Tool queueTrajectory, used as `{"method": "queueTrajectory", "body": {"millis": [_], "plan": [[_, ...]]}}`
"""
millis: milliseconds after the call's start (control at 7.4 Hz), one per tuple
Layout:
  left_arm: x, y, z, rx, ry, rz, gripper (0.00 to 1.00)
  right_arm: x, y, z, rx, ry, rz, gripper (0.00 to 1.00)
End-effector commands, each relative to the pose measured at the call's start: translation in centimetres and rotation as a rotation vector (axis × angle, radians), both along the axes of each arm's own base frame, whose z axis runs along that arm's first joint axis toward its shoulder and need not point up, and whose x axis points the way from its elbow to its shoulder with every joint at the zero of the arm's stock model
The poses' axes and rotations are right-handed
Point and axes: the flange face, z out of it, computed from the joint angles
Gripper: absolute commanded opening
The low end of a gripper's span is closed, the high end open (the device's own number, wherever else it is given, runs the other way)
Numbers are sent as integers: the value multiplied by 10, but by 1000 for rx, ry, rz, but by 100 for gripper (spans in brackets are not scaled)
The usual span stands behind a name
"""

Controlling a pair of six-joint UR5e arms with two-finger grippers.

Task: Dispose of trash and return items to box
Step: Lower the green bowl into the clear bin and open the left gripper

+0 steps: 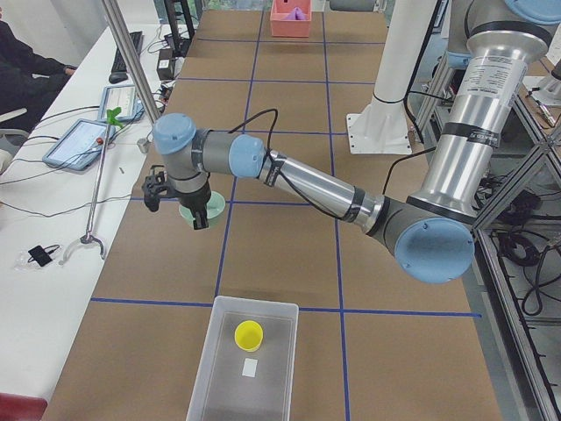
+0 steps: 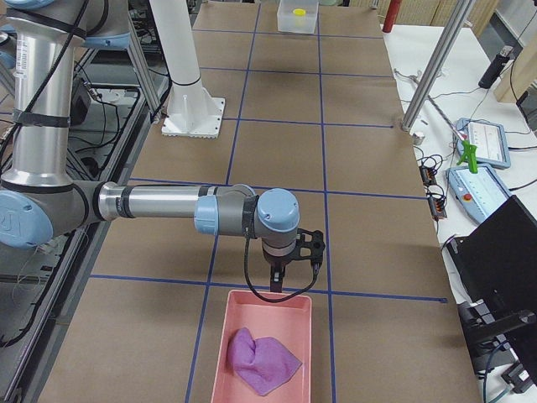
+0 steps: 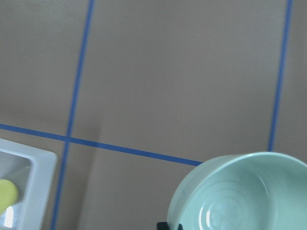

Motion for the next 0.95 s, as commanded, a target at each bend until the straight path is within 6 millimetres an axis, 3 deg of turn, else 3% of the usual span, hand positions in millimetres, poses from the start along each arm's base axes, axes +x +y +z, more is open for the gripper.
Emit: {"method": "queueTrajectory", "body": {"millis": [0, 135, 405, 541, 811], "plan": [[-72, 30, 105, -182, 165, -145, 0, -1, -2, -2, -1, 0, 4, 100], [-93, 53, 147, -215, 174, -201, 0, -1, -2, -5, 3, 1, 4, 100], [-110, 80, 231, -225, 161, -272, 0, -1, -3, -7, 8, 1, 4, 100], [-112, 91, 262, -210, 87, -283, 0, -1, -3, -8, 9, 1, 4, 100], [-117, 102, 288, -206, -38, -283, 0, -2, -3, -11, 17, 1, 3, 100]]}}
